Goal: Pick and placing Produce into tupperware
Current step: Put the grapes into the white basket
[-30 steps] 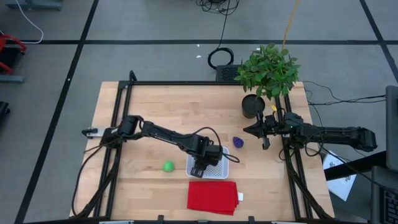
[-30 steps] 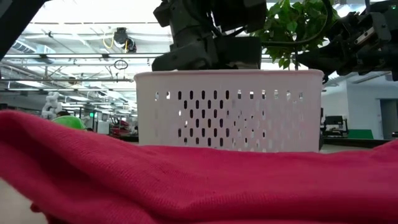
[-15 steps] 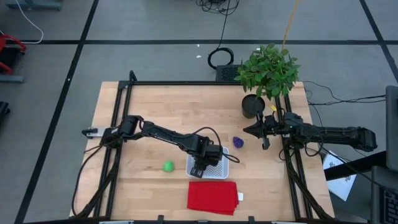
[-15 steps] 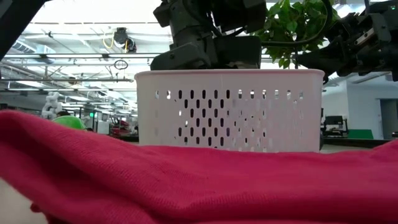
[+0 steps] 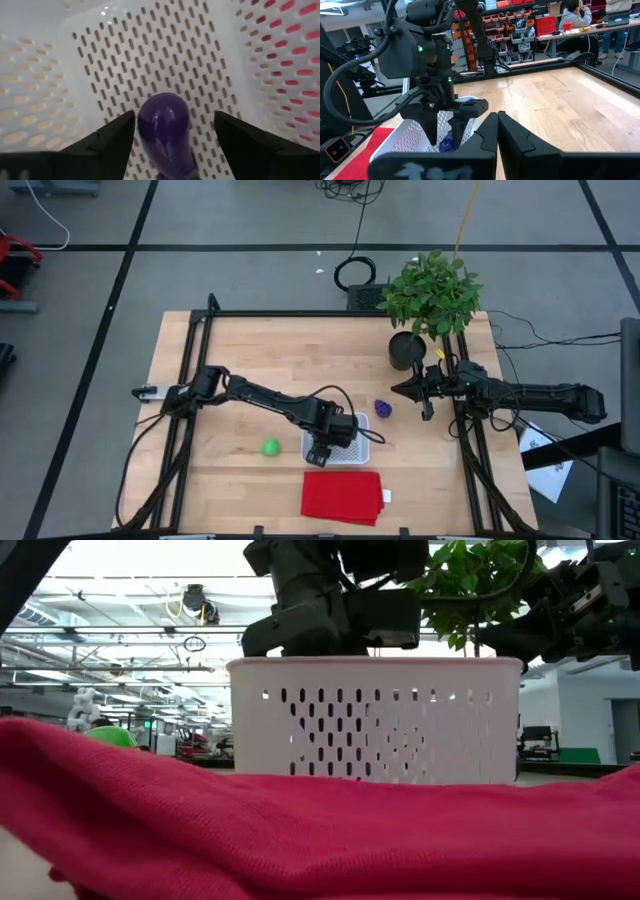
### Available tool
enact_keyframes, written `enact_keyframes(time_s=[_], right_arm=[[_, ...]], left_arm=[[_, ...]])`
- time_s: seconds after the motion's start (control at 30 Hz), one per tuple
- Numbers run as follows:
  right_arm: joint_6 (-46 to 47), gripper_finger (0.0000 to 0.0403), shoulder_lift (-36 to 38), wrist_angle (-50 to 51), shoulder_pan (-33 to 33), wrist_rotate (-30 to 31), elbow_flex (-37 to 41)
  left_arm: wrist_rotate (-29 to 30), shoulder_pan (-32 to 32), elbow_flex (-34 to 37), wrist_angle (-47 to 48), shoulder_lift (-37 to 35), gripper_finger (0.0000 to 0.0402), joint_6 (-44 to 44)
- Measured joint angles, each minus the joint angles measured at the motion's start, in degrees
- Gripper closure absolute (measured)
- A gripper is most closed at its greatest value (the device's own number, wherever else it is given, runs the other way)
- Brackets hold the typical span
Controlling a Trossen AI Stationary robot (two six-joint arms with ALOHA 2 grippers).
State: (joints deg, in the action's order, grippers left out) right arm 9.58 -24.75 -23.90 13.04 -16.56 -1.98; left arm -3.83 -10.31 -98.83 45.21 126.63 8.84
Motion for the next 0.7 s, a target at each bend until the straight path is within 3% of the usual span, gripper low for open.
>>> enact_keyframes(time_s=[0.53,0.7], right_arm=[[0.00,0.0403,-0.46,-0.63,0.00,0.00,-0.02],[0.00,0.0403,-0.68,-0.65,0.00,0.00,-0.02]], left_arm=[[2.68,0.07,-2.65,6.25,-2.90,0.0121,1.14],[6.12,0.07,-5.49,10.39,-2.95,0.0121,1.98]])
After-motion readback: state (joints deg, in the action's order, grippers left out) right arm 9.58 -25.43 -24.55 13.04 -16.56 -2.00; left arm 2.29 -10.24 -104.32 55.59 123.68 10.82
